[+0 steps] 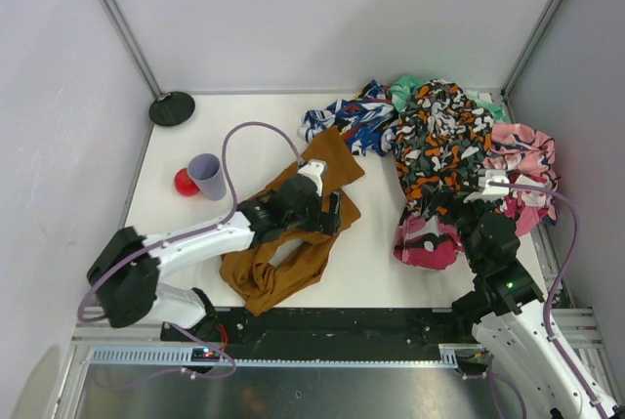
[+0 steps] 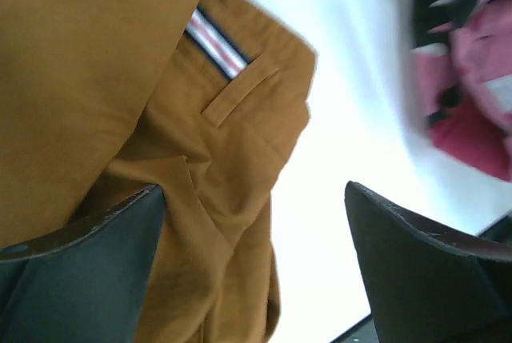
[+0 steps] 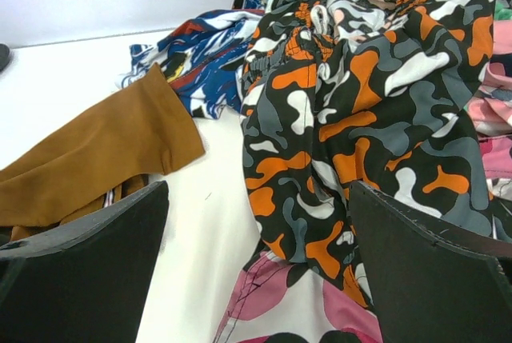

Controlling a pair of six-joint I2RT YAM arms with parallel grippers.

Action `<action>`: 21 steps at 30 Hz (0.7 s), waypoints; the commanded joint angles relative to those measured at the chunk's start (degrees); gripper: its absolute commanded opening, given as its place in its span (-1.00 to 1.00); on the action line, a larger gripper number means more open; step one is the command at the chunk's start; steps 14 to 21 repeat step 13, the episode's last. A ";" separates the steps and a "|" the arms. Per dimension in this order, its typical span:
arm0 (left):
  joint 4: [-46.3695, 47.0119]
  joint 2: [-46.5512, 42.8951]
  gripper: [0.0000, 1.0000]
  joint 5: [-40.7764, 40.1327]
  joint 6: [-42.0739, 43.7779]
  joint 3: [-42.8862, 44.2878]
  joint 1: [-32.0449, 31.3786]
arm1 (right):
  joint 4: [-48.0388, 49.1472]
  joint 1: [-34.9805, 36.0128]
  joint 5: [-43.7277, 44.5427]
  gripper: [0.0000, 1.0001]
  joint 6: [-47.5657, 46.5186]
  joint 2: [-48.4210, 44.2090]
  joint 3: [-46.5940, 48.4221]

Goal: Pick out a specific cloth from the pile

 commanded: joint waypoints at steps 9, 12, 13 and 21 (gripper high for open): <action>-6.87 -26.90 0.99 -16.74 2.24 5.57 -0.52 | 2.24 0.00 1.21 0.99 2.60 -1.64 0.20; -8.29 -31.28 0.99 -18.33 0.62 3.13 -0.50 | 2.32 -0.04 0.22 0.99 1.62 -1.70 0.20; -8.75 -32.38 0.99 -18.40 0.04 2.35 -0.50 | 2.54 -0.01 -0.11 0.99 1.53 -1.67 0.20; -8.75 -32.38 0.99 -18.40 0.04 2.35 -0.50 | 2.54 -0.01 -0.11 0.99 1.53 -1.67 0.20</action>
